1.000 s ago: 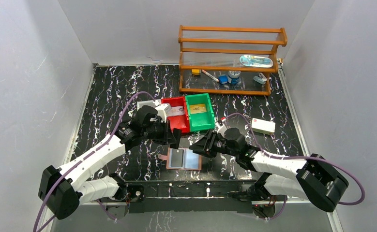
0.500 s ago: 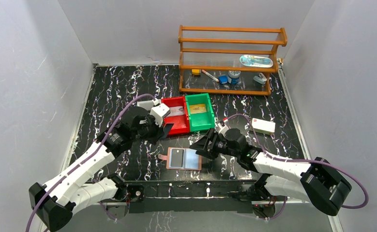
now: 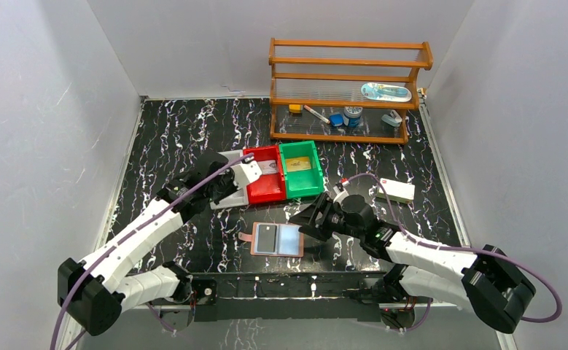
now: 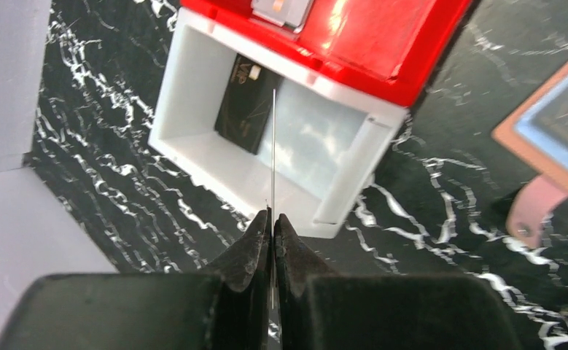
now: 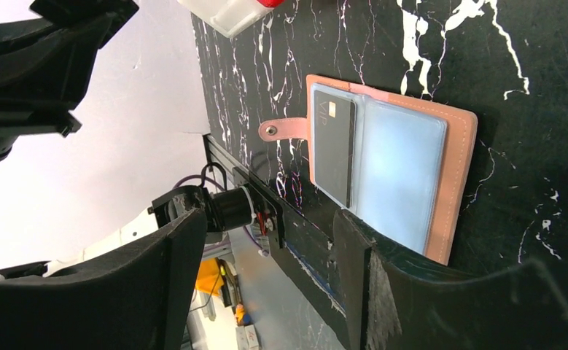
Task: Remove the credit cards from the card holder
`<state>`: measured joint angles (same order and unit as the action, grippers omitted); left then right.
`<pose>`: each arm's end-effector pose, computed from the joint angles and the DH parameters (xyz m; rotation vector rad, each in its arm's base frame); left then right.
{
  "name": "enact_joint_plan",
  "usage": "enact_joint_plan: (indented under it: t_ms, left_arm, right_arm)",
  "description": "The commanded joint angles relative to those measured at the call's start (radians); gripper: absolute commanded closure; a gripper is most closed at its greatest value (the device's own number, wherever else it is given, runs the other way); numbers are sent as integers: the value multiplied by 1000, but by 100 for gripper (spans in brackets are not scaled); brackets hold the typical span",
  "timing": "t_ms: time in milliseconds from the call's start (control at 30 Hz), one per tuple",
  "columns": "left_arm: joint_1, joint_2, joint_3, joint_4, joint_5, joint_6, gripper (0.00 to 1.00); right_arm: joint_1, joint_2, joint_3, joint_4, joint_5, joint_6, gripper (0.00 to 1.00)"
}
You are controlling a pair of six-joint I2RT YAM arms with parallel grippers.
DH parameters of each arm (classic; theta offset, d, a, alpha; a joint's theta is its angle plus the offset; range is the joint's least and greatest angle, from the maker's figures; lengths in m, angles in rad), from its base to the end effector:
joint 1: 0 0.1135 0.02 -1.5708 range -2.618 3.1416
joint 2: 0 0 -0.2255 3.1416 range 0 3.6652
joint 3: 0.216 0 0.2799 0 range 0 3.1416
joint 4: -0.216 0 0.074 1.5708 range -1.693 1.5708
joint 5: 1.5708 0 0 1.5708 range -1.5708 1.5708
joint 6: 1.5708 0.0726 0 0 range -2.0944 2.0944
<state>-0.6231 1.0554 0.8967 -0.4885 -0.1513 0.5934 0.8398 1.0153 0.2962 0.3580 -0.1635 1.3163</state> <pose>0.2537 -0.1689 0.2378 1.1955 1.8629 0.1513 0.1798 0.2182 0.1187 0.4128 2.2469 1.4775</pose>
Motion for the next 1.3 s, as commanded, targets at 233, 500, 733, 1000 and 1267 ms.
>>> enact_joint_plan:
  t_ms: [233, 500, 733, 1000, 1267]
  left_arm:
    - [158, 139, 30, 115, 129, 327, 100]
    - [178, 240, 62, 169, 136, 370, 100]
    - [210, 308, 47, 221, 140, 401, 100]
    - [242, 413, 50, 317, 143, 410, 100]
    - [250, 501, 21, 433, 123, 445, 100]
  right_arm:
    - [4, -79, -40, -16, 63, 45, 27]
    - [1, -131, -65, -34, 95, 64, 26]
    - [2, -180, -80, -49, 142, 71, 21]
    - [1, -222, -74, -80, 169, 53, 19]
    - [-4, -261, -70, -123, 220, 46, 15]
